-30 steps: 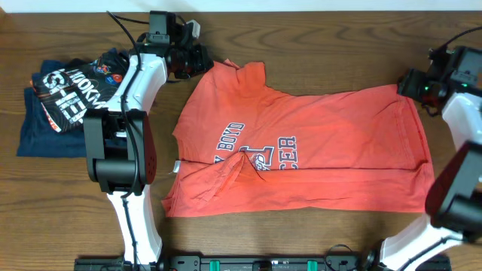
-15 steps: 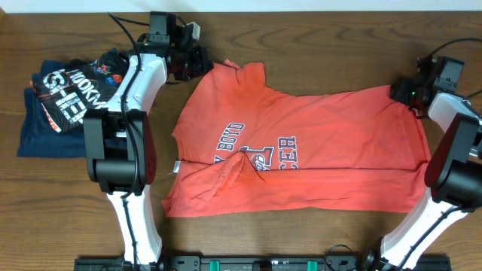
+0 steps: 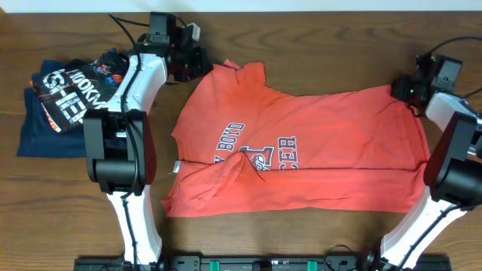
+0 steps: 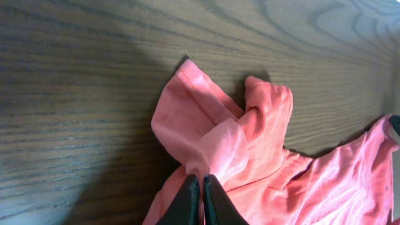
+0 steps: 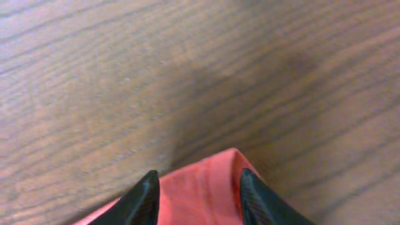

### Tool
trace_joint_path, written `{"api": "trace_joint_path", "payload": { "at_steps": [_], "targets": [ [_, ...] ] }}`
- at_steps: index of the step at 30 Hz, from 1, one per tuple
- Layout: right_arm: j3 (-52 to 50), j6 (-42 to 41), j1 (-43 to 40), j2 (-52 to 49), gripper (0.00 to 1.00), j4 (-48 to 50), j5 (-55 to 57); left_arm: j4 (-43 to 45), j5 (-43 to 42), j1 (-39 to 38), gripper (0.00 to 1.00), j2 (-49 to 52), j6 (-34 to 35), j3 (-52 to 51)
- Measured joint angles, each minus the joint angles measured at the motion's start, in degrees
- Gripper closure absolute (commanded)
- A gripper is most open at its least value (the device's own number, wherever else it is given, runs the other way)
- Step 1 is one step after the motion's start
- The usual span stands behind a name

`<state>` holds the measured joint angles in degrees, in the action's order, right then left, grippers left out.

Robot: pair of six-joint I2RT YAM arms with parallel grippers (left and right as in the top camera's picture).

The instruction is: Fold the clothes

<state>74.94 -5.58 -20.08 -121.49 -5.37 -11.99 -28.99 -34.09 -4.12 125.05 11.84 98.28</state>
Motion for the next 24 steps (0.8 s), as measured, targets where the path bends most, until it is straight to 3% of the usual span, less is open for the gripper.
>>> {"api": "trace_joint_path", "payload": {
  "at_steps": [4, 18, 24],
  "targets": [
    [0.0, 0.02, 0.44, 0.0, 0.85, 0.11, -0.04, -0.15, 0.0, 0.0, 0.94, 0.0, 0.0, 0.0],
    [0.0, -0.2, 0.68, 0.0, 0.8, -1.44, 2.95, -0.17, 0.0, 0.0, 0.94, 0.0, 0.02, 0.0],
    [0.0, -0.11, 0.68, -0.02, 0.86, -1.99, 3.96, -0.17, 0.0, 0.0, 0.94, 0.0, 0.02, 0.0]
  ]
}}
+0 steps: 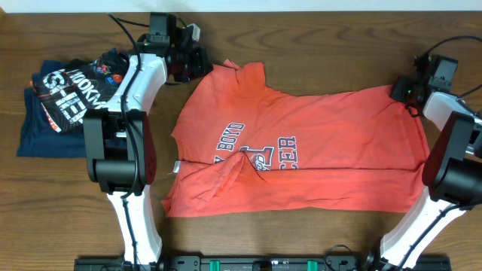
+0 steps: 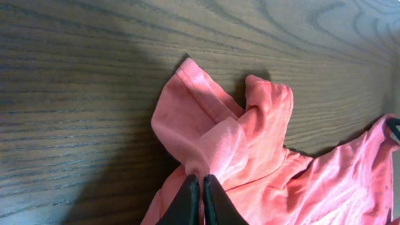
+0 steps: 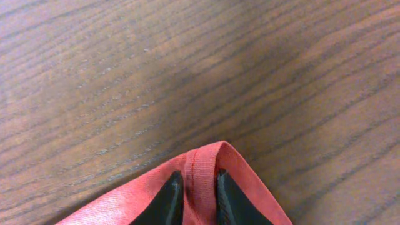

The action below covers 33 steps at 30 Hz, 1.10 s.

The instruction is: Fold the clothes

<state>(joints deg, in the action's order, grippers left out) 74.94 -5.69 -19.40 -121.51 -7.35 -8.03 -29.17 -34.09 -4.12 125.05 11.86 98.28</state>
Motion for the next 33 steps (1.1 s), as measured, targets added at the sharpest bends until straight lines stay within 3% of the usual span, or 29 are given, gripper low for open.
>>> {"api": "trace_joint_path", "payload": {
  "at_steps": [3, 12, 24, 33],
  "targets": [
    [0.07, 0.26, 0.0, -0.28, 0.99, -0.33, 0.24, 0.0, 0.0, 0.0, 0.94, 0.0, -0.02, 0.0],
    [0.33, -0.22, -0.2, -0.2, 0.99, -1.27, 0.39, -0.35, 0.02, 0.0, 0.94, 0.0, -0.02, 0.0],
    [0.33, -1.29, -7.19, 8.66, 0.99, -12.48, -0.28, -4.26, 1.51, 1.03, 0.94, 0.0, 0.0, 0.0],
    [0.33, -0.59, -7.91, 12.76, 0.99, -19.5, -2.73, -7.52, 1.55, 1.07, 0.94, -3.61, -0.02, -0.02]
  ]
}}
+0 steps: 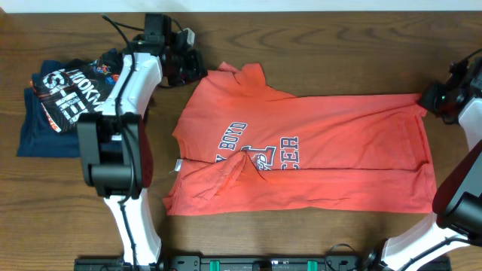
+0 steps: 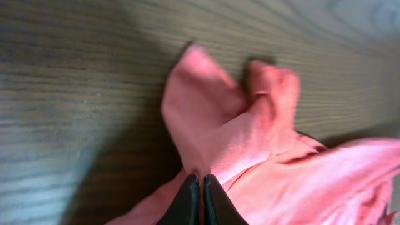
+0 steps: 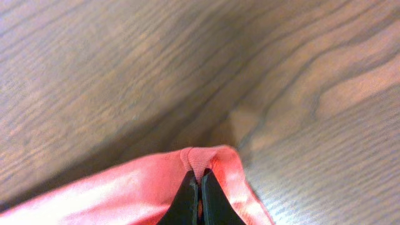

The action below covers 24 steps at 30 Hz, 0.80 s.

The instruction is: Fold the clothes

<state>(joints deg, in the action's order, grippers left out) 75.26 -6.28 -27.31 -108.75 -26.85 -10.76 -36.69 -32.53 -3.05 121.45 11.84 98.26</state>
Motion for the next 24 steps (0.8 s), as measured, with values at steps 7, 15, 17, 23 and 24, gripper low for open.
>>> {"api": "trace_joint_path", "payload": {
  "at_steps": [7, 15, 17, 23, 24],
  "targets": [
    [-0.02, 0.37, -0.22, 3.93, 0.99, -9.62, -1.62, -9.97, -0.07, 0.0, 0.94, -7.04, -0.15, 0.07],
    [0.0, 0.48, -2.8, 7.96, 0.99, -21.0, 0.79, -20.74, 0.44, 0.04, 0.94, -7.67, -1.88, 0.02],
    [-0.02, 0.46, -3.37, 7.96, 0.99, -23.15, 2.75, -23.32, 0.94, 0.2, 0.94, -7.96, -2.71, 0.02],
    [-0.02, 0.46, -3.96, 7.96, 0.99, -24.46, 7.28, -30.29, 1.88, 2.16, 0.94, -10.01, -4.94, 0.02],
    [-0.02, 0.46, -4.02, 7.96, 0.99, -24.79, 8.0, -31.41, 2.12, 2.64, 0.94, -10.47, -5.22, 0.02]
  ]
}}
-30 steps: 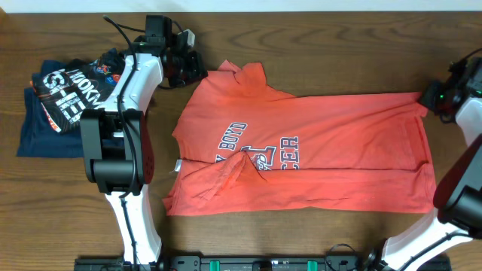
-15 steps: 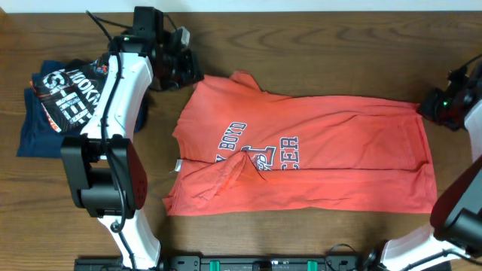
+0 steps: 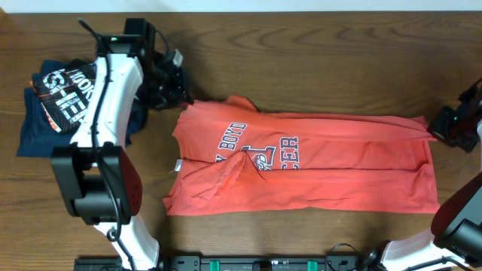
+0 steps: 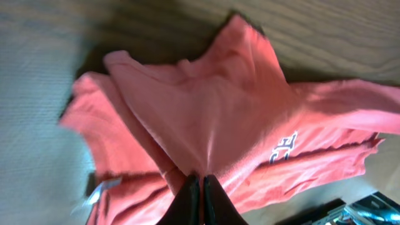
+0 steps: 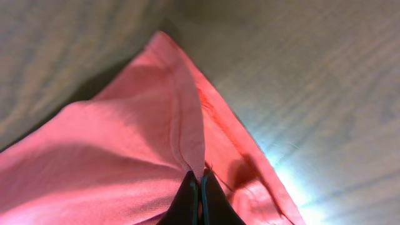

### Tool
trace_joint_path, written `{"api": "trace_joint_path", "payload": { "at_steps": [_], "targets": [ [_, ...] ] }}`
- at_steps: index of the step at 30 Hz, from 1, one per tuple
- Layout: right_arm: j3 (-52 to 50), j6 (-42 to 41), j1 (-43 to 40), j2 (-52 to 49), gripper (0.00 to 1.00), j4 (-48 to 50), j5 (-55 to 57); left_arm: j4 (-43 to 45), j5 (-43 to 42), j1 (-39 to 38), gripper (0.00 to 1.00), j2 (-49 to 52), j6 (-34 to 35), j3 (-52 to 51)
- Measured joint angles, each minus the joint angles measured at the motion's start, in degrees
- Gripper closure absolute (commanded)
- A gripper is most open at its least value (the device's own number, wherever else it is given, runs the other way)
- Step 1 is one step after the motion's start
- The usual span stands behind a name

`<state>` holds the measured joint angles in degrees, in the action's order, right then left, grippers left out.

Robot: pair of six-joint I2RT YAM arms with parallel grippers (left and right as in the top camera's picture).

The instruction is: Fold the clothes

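An orange T-shirt (image 3: 301, 162) with dark blue lettering lies spread across the table's middle, its top part doubled over toward the front. My left gripper (image 3: 181, 102) is shut on the shirt's upper left cloth (image 4: 206, 119), which hangs lifted from the closed fingers (image 4: 201, 187). At the right edge, my right gripper (image 3: 435, 126) is shut on the shirt's upper right corner (image 5: 169, 119); the cloth runs into its closed fingers (image 5: 200, 187).
A pile of dark folded clothes (image 3: 60, 105) with white and orange lettering lies at the left, beside the left arm. Bare wooden table (image 3: 316, 53) stretches behind the shirt. A black rail (image 3: 263, 263) runs along the front edge.
Both grippers, still shut on the shirt's far corners, have come toward the front. The shirt's top edge now lies folded down over its body, making a narrower band.
The left gripper was shut on the shirt's upper left sleeve throughout. The right gripper stood open around the upper right corner, then closed on it. Both then lifted their corners outward, and now the top edge sits drawn forward over the shirt.
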<state>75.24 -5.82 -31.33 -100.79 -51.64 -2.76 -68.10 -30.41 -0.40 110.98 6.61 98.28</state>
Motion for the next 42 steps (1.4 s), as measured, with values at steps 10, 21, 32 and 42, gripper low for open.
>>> {"api": "trace_joint_path", "payload": {
  "at_steps": [10, 21, 32, 42],
  "targets": [
    [0.0, 0.0, -0.07, 0.0, 0.98, -5.05, 4.11, -12.0, 0.83, 1.79, 0.94, -1.25, -2.25, 0.0],
    [0.0, -1.38, -0.52, 0.0, 0.98, -10.73, 9.66, -20.87, 0.92, 1.79, 0.94, -1.25, -5.79, -0.09],
    [0.0, -1.57, -0.74, 0.0, 0.97, -15.63, 10.8, -21.9, 1.22, 1.81, 0.94, -1.27, -7.37, -9.75],
    [0.0, -3.78, -0.74, 0.0, 0.99, -19.47, 13.73, -21.4, 1.49, 1.79, 0.94, -1.42, -8.41, -18.93]
  ]
}}
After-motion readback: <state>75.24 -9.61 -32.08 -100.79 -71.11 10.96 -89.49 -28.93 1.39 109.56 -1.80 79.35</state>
